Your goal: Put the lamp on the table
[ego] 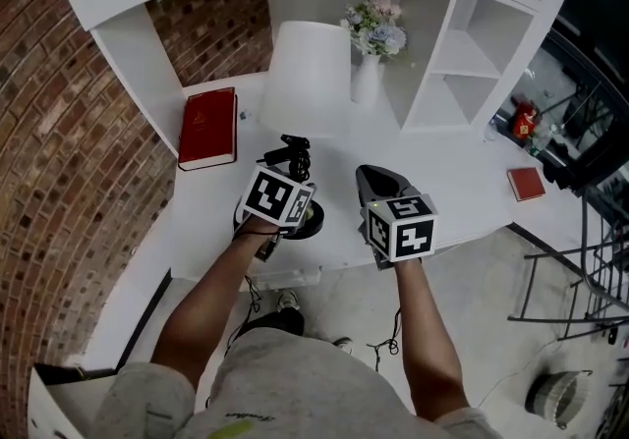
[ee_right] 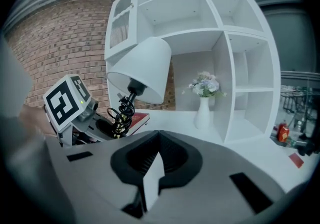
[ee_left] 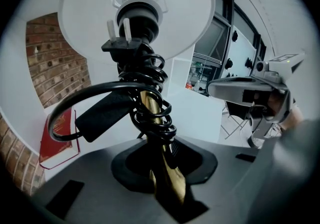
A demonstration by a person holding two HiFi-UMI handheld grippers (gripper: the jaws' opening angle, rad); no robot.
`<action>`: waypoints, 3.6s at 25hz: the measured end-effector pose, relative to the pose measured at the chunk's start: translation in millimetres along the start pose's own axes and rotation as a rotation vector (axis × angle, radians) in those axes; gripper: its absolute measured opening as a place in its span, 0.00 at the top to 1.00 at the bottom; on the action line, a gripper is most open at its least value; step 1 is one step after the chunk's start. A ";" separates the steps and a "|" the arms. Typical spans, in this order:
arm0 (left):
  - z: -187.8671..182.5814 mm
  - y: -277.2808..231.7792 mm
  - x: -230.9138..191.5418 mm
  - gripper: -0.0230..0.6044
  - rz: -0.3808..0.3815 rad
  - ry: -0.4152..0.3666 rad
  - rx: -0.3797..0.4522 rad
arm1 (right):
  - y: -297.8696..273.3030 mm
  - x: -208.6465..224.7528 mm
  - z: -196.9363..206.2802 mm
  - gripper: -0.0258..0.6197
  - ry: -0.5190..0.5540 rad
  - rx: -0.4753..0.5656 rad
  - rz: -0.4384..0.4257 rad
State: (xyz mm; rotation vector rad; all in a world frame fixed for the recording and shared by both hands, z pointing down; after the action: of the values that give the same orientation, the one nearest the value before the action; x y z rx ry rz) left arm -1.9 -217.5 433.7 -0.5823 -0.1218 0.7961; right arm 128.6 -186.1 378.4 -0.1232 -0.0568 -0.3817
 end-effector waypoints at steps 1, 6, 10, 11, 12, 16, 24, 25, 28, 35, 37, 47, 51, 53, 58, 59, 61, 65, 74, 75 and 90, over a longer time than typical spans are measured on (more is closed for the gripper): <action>-2.3 -2.7 -5.5 0.80 0.004 0.000 0.002 | -5.9 0.4 -0.6 0.95 -0.001 0.000 0.005; -12.9 -15.3 -32.5 0.80 0.015 -0.009 0.016 | -30.9 1.6 -1.7 0.95 -0.010 -0.004 0.023; -22.2 -23.3 -52.2 0.80 0.013 -0.021 0.039 | -48.6 -1.0 -2.6 0.95 -0.015 -0.001 0.027; -24.6 -25.3 -56.2 0.80 0.014 -0.022 0.042 | -52.8 -1.5 -2.5 0.95 -0.014 -0.003 0.027; -26.9 -27.4 -59.7 0.80 0.017 -0.022 0.045 | -56.7 -1.6 -2.4 0.95 -0.014 -0.005 0.028; -34.3 -35.4 -72.4 0.80 0.029 -0.025 0.058 | -70.5 -0.6 -2.1 0.95 -0.012 -0.003 0.043; -48.7 -55.6 -99.6 0.80 0.051 -0.067 0.086 | -94.4 4.2 0.5 0.95 -0.013 -0.017 0.095; -50.3 -58.8 -102.4 0.80 0.057 -0.068 0.088 | -96.5 5.2 1.2 0.95 -0.013 -0.021 0.103; -55.8 -69.5 -111.1 0.80 0.072 -0.068 0.098 | -104.0 10.4 2.4 0.95 0.001 -0.031 0.133; -66.4 -90.5 -122.7 0.80 0.112 -0.072 0.130 | -117.8 18.5 5.0 0.95 0.031 -0.065 0.192; -65.9 -95.2 -123.8 0.80 0.123 -0.070 0.132 | -119.4 21.0 5.4 0.95 0.043 -0.073 0.216; -55.2 -110.6 -132.4 0.81 0.136 -0.065 0.129 | -127.5 28.5 10.5 0.95 0.054 -0.088 0.251; -58.3 -116.9 -132.3 0.81 0.126 -0.060 0.148 | -128.5 33.5 13.0 0.95 0.058 -0.097 0.241; -59.3 -121.1 -130.5 0.81 0.119 -0.049 0.160 | -128.6 37.3 14.2 0.95 0.065 -0.097 0.230; -64.3 -133.2 -124.6 0.81 0.091 -0.034 0.184 | -131.9 53.2 18.7 0.95 0.069 -0.096 0.189; -64.9 -136.0 -124.0 0.81 0.082 -0.038 0.188 | -133.5 56.5 19.6 0.95 0.070 -0.097 0.179; -65.2 -141.5 -124.2 0.81 0.057 -0.045 0.196 | -137.6 62.2 21.1 0.95 0.077 -0.101 0.153; -65.6 -155.6 -120.2 0.81 0.024 -0.043 0.208 | -143.1 78.2 20.6 0.95 0.101 -0.110 0.103; -66.8 -183.7 -122.0 0.81 -0.053 -0.049 0.237 | -161.8 102.6 35.4 0.95 0.095 -0.106 0.027; -67.4 -186.0 -122.4 0.81 -0.060 -0.055 0.239 | -164.3 104.2 36.5 0.95 0.090 -0.103 0.020; -79.5 -213.5 -124.6 0.81 -0.167 -0.109 0.339 | -189.0 125.6 44.4 0.95 0.099 -0.093 -0.086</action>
State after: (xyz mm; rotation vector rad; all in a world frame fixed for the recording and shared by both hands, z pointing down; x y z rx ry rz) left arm 72.2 -458.6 495.2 -0.2049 -0.1302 0.6666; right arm 172.7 -400.5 452.8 -0.1941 0.0535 -0.4761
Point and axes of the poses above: the fingertips, and each gripper's own axes: y backward along the fingers, x to its right, z out of its underside, the point moved 4 cm from there along y, backward along the fingers, and after that the axes turned 15 degrees about x, right-handed, at the moved point
